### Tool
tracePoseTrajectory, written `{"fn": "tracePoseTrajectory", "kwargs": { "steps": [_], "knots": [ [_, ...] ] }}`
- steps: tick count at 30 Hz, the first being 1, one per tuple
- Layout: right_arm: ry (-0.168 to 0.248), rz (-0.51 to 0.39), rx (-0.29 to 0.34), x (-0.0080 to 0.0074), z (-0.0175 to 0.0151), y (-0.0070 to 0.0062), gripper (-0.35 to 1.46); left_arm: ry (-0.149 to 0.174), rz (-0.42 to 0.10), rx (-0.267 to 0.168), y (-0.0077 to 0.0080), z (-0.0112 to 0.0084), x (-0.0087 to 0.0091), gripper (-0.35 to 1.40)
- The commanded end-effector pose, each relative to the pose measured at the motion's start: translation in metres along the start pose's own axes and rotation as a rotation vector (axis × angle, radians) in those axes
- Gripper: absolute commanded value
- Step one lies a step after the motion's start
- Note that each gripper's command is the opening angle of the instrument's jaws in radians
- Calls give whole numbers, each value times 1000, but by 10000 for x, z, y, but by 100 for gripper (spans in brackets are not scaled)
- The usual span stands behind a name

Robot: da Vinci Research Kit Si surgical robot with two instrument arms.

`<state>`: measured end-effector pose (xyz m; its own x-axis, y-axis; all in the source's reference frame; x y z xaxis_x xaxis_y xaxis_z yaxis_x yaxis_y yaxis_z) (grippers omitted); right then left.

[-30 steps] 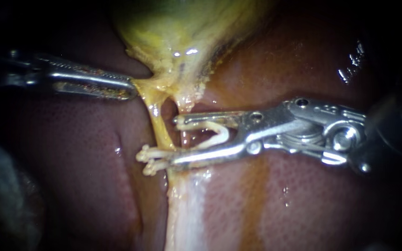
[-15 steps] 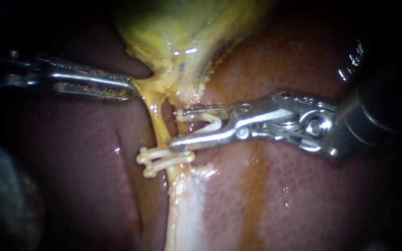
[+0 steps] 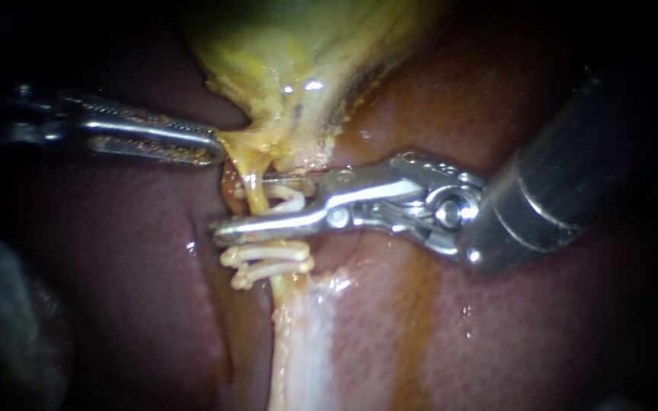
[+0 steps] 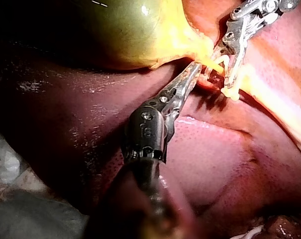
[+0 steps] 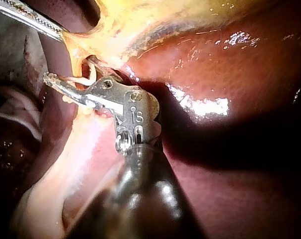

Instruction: Clipping third clip left tube

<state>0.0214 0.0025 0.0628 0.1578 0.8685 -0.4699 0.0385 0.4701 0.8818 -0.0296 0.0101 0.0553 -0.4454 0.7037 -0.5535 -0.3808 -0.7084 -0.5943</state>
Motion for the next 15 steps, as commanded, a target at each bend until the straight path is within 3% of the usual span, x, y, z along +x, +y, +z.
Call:
{"fn": "tracePoseTrajectory", "kwargs": {
  "steps": [1,4,11,15],
  "knots": [
    [5,0,2,1,1,0,48,-1,0,1,0,0,0,-35],
    [21,4,12,6,1,-4,48,-1,0,1,0,0,0,-35],
    [80,25,54,35,0,-27,48,-1,0,1,-1,0,0,-35],
    [84,33,64,46,0,-37,45,-3,1,1,-1,1,-1,-35]
  ]
}}
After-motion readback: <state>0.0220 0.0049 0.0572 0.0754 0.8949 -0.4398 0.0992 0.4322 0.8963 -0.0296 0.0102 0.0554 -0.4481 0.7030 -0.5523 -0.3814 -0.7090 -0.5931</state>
